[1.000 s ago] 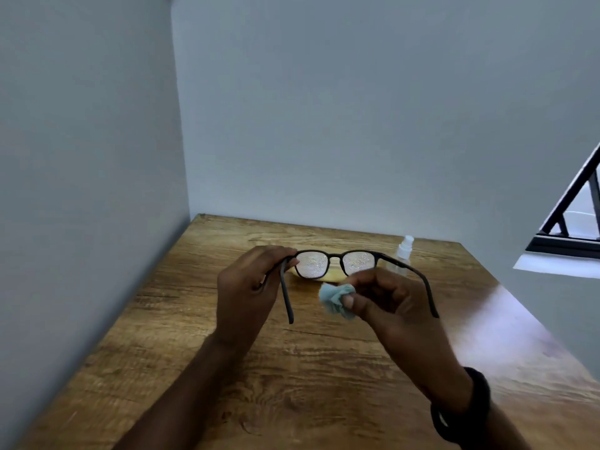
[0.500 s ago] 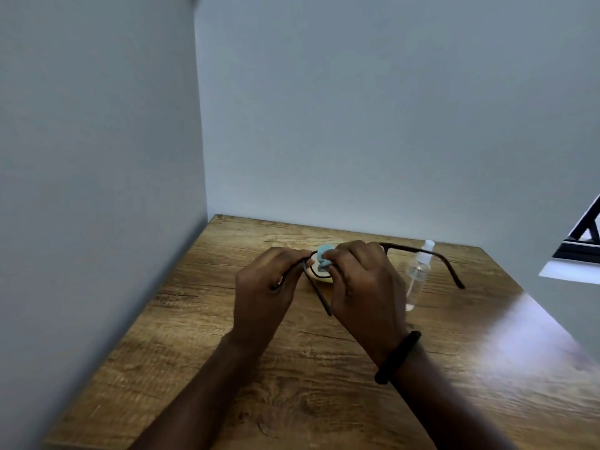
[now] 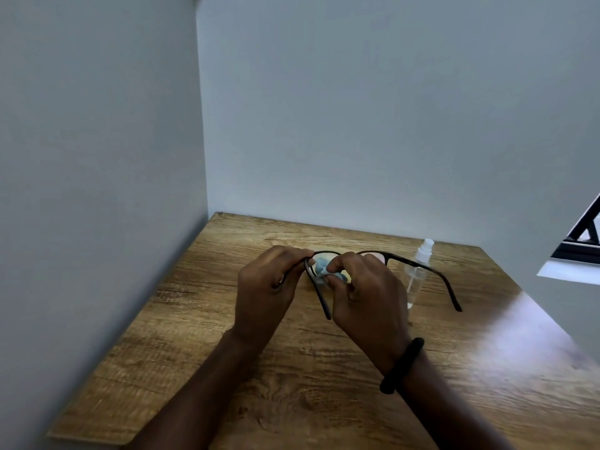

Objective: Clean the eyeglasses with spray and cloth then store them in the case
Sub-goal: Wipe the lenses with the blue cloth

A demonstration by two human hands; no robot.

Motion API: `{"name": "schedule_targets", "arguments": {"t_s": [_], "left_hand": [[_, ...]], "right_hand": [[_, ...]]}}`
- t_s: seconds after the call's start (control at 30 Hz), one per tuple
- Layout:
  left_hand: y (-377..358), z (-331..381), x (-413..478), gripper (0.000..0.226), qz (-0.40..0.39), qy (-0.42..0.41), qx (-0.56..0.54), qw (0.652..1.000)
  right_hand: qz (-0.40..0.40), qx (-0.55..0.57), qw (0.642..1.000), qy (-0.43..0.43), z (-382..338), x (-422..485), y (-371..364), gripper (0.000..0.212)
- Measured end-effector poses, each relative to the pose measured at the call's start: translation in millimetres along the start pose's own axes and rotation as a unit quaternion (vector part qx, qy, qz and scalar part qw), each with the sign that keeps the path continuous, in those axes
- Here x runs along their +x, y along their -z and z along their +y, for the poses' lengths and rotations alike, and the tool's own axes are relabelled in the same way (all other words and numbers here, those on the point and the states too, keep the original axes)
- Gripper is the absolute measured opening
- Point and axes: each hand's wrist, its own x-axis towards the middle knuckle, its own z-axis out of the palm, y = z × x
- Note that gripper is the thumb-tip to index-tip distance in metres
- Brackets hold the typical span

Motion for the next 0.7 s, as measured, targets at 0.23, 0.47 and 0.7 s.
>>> {"name": "schedule_targets", "arguments": {"t_s": [0.23,0.47,0.7], "left_hand": [[-2,5,0,0.022,-0.009,-0.001,-0.02,1.0],[-2,5,0,0.021,0.003,-0.005,-0.014,1.0],[-1,0,0,0.014,-0.004,-0.004,-0.017,1.0]], "right_hand": [[0.039,-0.085,0.996,0.007,-3,3,6,0.015],[0.058,-0.034,0.998,-0.012,-1,12,-3,0.015],[0.043,0.064,0.995,-0.062,-5,10,-11,0.012]]}}
